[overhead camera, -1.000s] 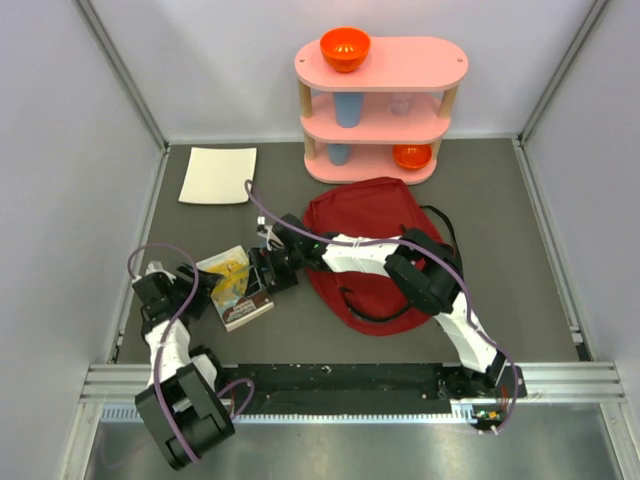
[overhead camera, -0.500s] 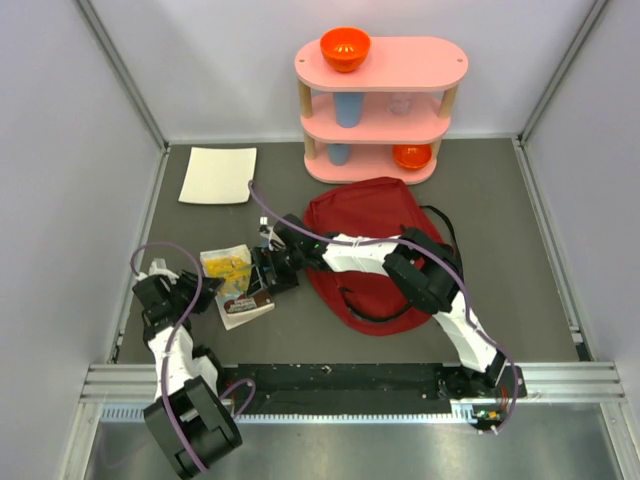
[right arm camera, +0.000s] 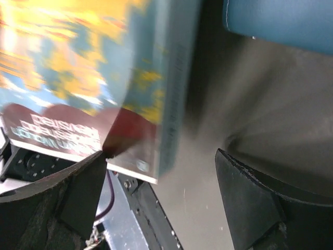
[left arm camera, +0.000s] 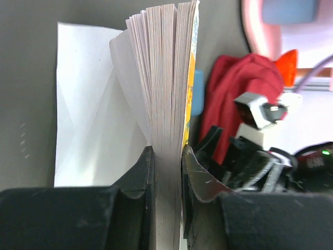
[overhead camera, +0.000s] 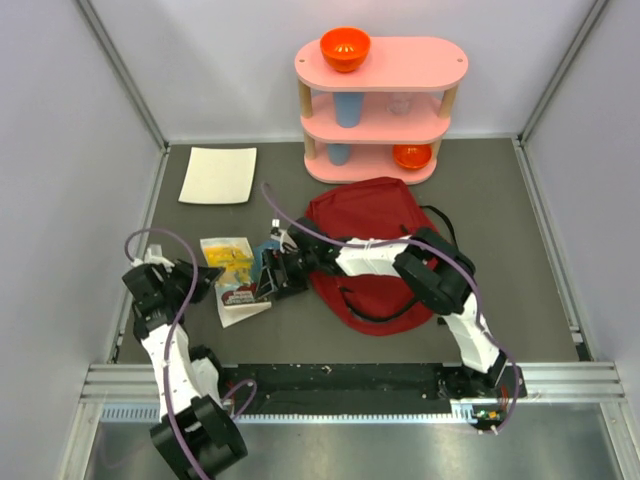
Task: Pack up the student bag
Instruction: Pick up the book from the center of the board.
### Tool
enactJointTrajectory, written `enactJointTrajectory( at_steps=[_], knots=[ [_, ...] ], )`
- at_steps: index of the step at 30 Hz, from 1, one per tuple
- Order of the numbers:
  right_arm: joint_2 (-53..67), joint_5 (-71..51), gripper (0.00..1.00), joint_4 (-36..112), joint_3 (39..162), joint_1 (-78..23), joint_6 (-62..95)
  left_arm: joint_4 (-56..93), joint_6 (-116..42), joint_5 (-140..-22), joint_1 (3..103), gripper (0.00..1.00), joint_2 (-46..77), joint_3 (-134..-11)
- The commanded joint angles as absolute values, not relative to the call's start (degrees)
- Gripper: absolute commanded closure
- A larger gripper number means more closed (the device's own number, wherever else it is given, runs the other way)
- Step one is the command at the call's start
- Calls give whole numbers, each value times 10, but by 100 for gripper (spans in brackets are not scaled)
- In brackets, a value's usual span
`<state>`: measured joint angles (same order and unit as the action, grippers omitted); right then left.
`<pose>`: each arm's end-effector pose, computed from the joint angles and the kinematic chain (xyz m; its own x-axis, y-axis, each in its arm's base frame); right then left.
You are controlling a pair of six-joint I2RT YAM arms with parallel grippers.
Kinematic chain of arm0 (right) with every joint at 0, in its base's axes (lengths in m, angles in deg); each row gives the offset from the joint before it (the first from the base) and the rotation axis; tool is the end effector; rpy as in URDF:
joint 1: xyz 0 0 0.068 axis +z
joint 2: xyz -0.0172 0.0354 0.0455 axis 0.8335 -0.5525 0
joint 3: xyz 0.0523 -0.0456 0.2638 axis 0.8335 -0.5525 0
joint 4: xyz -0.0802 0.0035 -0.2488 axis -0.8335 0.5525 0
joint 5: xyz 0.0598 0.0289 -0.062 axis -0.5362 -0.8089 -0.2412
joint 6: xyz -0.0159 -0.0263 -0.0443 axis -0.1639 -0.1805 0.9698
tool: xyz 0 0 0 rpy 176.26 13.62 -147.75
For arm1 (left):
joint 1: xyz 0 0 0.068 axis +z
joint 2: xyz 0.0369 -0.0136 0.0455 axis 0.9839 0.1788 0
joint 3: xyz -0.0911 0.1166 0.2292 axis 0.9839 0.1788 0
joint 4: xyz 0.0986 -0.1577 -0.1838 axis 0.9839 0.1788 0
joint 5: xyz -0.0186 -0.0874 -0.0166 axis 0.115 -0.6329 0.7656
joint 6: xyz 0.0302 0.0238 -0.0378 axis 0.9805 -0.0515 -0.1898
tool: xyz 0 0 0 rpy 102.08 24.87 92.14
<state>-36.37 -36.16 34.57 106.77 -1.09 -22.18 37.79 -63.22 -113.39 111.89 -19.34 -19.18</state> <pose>0.2498 0.3969 0.1421 -0.9180 -0.2859 -0.2749 -0.3835 0.4633 0.7989 0.1378 0.0593 0.1862 -0.4390 -0.8209 -0.3653 -0.3084 0.5196 -0.7968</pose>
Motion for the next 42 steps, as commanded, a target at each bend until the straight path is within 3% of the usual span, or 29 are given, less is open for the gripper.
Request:
enactJointTrajectory(
  at_steps=[1,5,12,21,28,29,33,35,37,39,40,42],
  knots=[
    [-283,-395,15,270,1031,-36,-246,353,-663,-1221,1114,100,-227,-293],
    [-220,-406,15,215,979,-45,-271,333,-680,-1255,1102,100,-232,-319],
    [-126,-410,13,101,890,-84,-322,171,-780,-1319,1073,100,-236,-288],
    [-107,-407,12,60,841,-98,-352,-22,-855,-1272,891,100,-182,-274],
    [-51,-404,17,-15,789,-101,-360,-112,-880,-1264,842,100,-123,-262],
    [-42,-397,20,-17,782,-101,-355,-112,-879,-1264,843,100,-120,-261],
    [-13,-389,52,-29,754,-101,-345,-119,-875,-1262,836,100,-103,-256],
    [-1,-376,65,-20,743,-101,-346,-119,-872,-1262,832,88,-98,-255],
    [6,-371,79,-3,737,-101,-334,-120,-869,-1265,828,84,-93,-254],
    [15,-364,93,10,733,-101,-321,-111,-860,-1265,824,63,-92,-256],
    [20,-361,98,13,731,-102,-320,-109,-856,-1265,824,59,-92,-256],
    [34,-351,100,25,727,-103,-313,-101,-842,-1264,820,38,-95,-260]
  ],
)
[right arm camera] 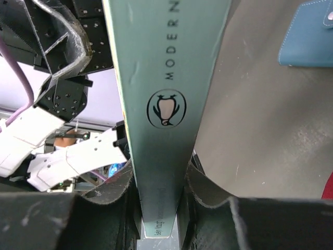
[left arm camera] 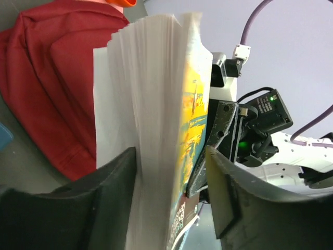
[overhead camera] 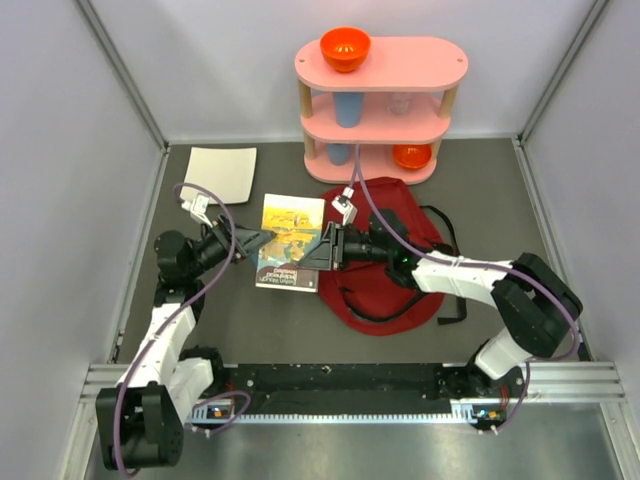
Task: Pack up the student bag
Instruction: Pick up the book from the center of the board.
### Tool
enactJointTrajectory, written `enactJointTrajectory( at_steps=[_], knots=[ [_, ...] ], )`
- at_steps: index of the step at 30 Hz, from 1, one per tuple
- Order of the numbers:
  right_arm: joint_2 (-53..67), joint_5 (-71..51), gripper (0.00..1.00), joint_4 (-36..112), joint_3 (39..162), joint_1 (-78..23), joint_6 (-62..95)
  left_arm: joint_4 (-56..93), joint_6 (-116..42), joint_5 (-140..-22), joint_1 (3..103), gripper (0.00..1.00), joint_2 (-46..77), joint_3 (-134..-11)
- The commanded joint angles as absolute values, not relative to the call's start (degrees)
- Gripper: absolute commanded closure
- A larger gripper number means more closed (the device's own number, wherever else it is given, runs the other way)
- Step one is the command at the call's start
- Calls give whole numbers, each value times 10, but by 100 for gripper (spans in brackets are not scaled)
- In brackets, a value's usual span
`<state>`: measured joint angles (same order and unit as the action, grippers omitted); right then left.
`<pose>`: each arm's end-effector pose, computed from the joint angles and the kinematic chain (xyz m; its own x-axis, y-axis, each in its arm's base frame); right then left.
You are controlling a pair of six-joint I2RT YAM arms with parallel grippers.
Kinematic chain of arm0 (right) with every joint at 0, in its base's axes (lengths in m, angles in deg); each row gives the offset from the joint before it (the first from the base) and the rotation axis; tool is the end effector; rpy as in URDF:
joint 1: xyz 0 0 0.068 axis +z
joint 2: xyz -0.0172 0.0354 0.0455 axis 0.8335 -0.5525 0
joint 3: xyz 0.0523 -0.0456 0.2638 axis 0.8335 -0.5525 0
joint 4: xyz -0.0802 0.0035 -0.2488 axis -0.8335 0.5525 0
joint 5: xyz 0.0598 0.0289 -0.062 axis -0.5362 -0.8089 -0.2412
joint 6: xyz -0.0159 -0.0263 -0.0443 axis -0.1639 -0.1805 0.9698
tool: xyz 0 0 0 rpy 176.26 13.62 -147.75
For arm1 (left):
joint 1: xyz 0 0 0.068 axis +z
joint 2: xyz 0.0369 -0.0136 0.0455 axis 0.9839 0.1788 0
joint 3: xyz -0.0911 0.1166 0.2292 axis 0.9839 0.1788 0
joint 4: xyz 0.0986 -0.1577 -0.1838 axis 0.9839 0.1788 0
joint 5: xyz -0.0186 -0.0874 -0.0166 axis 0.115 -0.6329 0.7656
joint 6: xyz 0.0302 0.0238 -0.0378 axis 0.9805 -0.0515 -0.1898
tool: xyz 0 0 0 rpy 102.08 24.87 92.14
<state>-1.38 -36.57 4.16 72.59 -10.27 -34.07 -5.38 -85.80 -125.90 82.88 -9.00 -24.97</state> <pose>0.2218 0.2604 0.2420 -0.8868 0.0810 -0.4550 -0.4351 0.1850 0.8811 0.1973 -0.0175 0.2623 -0.6678 -0.5578 -0.4929 0.3729 0.3223 -0.8701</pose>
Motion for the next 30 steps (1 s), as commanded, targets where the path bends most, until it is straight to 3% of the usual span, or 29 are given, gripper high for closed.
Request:
enactJointTrajectory(
  at_steps=[1,2,9,13,23,30],
  knots=[
    [41,-346,100,43,725,-104,-308,-68,-833,-1261,820,29,-96,-265],
    [49,-334,100,51,722,-105,-296,-48,-804,-1258,820,2,-99,-269],
    [138,-320,100,129,716,-112,-241,13,-732,-1228,781,2,-91,-310],
    [169,-337,100,117,714,-113,-250,-48,-753,-1210,730,2,-47,-319],
    [223,-409,100,68,712,-113,-253,-373,-937,-1266,708,2,85,-283],
    [218,-450,100,52,711,-116,-252,-719,-1145,-1322,695,1,200,-295]
  ],
)
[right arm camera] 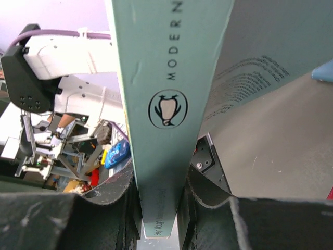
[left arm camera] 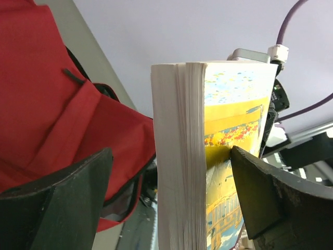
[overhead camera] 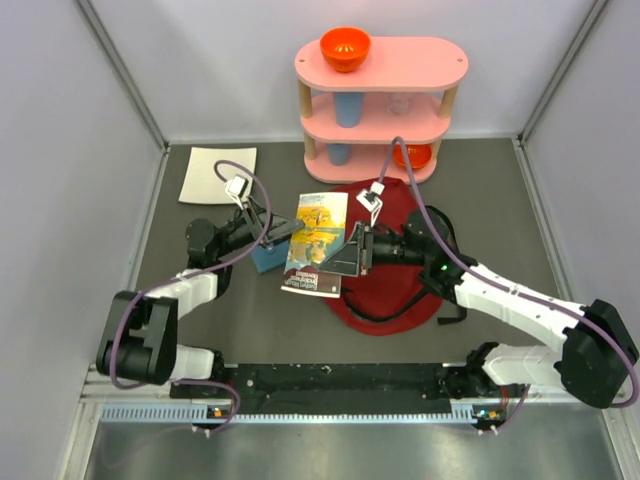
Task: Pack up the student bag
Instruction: Pick up the book from the center of the board.
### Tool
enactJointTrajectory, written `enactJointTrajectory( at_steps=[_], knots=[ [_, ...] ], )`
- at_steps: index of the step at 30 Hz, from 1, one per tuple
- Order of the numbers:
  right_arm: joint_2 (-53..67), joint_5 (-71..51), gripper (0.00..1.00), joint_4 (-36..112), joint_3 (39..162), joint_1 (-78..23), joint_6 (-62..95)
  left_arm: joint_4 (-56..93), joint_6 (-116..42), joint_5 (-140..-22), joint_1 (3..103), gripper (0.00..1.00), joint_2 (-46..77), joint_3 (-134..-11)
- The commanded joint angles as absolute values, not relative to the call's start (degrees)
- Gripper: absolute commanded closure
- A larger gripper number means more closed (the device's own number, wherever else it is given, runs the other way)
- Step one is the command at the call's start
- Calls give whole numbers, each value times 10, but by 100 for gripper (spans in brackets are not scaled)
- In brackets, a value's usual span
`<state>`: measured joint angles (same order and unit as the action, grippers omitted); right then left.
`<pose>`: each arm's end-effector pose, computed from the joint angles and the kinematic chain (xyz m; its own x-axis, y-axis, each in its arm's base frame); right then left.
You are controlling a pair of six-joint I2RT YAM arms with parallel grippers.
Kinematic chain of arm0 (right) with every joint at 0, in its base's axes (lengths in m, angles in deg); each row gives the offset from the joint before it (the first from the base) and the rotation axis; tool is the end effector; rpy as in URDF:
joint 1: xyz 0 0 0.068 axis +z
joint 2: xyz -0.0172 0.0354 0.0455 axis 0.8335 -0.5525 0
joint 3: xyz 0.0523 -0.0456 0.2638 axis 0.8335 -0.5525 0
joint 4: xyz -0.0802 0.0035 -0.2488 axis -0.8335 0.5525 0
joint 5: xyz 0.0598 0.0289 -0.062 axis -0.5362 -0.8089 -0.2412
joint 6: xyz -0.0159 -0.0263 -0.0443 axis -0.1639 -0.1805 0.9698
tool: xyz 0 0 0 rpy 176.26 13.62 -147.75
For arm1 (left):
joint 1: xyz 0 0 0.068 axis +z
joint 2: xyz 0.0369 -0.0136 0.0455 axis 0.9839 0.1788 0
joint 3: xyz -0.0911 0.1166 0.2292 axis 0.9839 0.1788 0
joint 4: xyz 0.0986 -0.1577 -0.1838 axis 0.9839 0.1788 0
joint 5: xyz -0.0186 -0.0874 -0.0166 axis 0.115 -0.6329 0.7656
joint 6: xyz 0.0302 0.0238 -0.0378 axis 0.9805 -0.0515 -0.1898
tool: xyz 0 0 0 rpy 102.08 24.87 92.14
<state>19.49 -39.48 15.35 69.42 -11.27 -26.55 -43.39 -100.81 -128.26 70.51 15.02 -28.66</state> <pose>0.1774 0.2093 0.3086 -0.7795 0.0799 -0.6213 -0.6130 0.1070 0.7828 0.2462 -0.0695 0.2584 -0.7631 -0.4316 -0.4810 0.5043 0.0678 -0.8609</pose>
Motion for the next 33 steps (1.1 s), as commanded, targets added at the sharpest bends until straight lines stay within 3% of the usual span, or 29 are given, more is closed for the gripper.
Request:
enactJointTrajectory(
  at_steps=[1,21,24,28,33],
  knots=[
    [219,-453,100,46,711,-118,-253,-751,-1174,-1323,691,2,217,-300],
    [200,-491,100,-34,689,-156,-301,-751,-1169,-1334,627,2,136,-323],
    [202,-490,100,-39,682,-162,-305,-751,-1170,-1335,627,10,124,-318],
    [205,-492,100,-30,673,-180,-305,-751,-1173,-1331,627,30,123,-317],
    [210,-465,96,123,697,-187,-207,-748,-1171,-1327,627,76,132,-328]
  ],
)
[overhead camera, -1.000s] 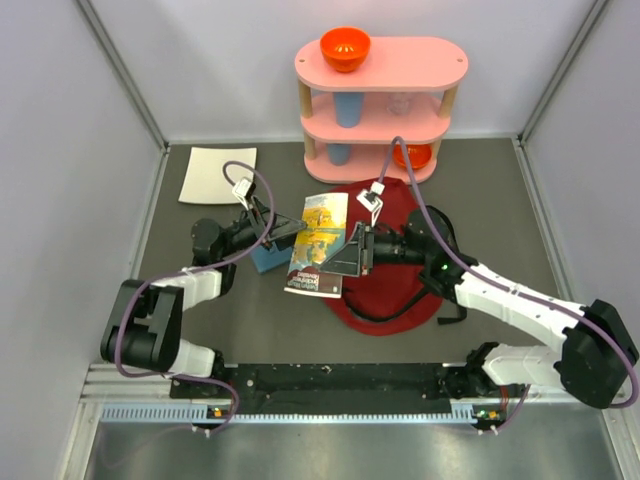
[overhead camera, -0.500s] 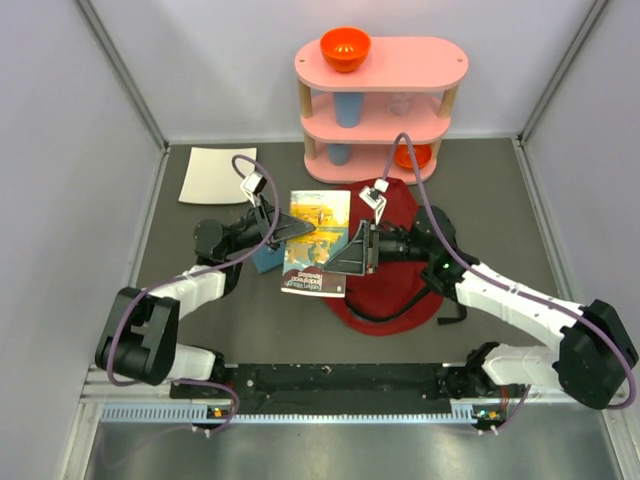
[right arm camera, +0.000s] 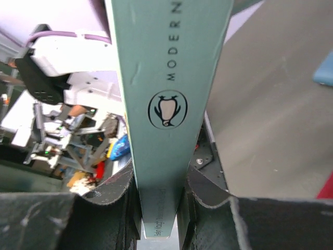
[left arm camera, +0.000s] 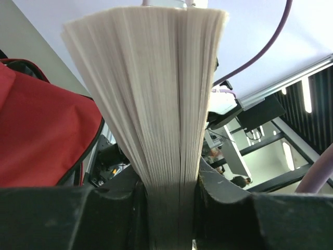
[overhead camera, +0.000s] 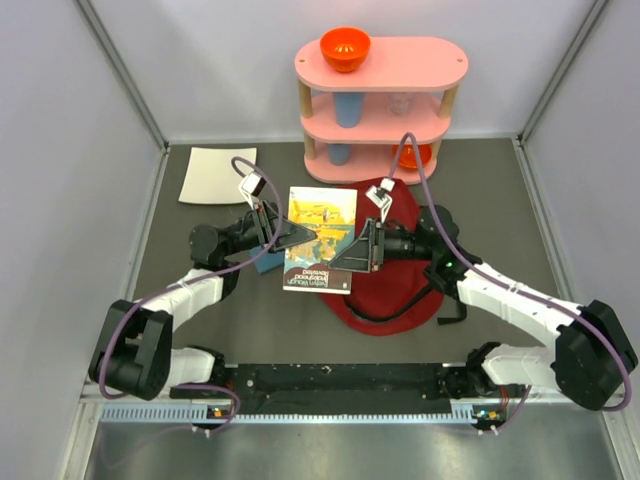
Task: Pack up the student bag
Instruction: Pick up the book from the center of the board.
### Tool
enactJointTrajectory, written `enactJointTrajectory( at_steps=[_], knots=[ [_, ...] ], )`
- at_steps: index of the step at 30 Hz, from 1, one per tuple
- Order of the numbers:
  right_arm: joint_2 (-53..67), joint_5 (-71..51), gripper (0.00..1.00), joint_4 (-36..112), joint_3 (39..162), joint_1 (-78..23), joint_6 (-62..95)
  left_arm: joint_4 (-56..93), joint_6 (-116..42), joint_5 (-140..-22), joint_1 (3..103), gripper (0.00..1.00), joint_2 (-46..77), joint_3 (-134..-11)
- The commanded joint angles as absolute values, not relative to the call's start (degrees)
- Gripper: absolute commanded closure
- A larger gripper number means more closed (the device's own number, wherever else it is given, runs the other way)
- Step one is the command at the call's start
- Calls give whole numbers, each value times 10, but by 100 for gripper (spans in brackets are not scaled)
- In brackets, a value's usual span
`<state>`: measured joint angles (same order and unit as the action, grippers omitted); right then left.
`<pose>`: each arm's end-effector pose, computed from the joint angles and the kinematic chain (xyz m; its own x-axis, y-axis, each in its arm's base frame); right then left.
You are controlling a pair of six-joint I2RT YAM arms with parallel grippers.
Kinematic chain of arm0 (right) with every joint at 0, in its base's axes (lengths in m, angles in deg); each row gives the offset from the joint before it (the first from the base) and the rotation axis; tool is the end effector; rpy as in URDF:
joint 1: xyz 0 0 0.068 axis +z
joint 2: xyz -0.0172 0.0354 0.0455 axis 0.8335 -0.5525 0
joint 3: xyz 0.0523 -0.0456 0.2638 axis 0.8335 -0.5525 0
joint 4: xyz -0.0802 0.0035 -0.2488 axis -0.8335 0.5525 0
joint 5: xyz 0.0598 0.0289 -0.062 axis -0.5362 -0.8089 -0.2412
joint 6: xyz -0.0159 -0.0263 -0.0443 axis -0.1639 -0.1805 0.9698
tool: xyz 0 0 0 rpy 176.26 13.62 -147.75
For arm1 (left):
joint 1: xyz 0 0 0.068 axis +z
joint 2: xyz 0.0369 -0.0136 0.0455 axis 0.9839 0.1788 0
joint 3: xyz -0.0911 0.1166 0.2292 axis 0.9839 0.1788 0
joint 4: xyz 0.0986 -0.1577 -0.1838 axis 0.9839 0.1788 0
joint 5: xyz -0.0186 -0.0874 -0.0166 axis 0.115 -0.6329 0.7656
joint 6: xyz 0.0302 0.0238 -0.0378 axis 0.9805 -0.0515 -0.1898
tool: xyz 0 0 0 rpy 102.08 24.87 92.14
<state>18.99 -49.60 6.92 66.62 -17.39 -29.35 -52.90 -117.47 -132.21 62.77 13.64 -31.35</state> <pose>0.1918 0.1895 0.3042 -0.7735 0.0659 -0.6303 -0.6310 0.0133 0.7757 0.2269 -0.1011 0.2914 -0.8703 -0.2673 -0.4136 0.4626 -0.1557 -0.8728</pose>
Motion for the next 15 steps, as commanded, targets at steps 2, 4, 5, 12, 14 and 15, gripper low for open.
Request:
enactJointTrajectory(
  at_steps=[2,4,5,12,14,15],
  knots=[
    [215,-444,96,217,717,-188,-168,-751,-1175,-1331,627,88,139,-332],
    [219,-416,94,262,733,-187,-126,-750,-1175,-1331,626,100,141,-338],
    [218,-404,94,290,739,-188,-118,-748,-1174,-1333,625,100,141,-340],
    [245,-236,20,344,766,-188,-180,-473,-970,-1188,609,100,45,-318],
    [274,-209,15,300,710,-188,-226,-360,-925,-1102,603,100,2,-307],
    [304,-177,1,269,684,-187,-267,-338,-897,-1029,596,100,-31,-298]
  ],
)
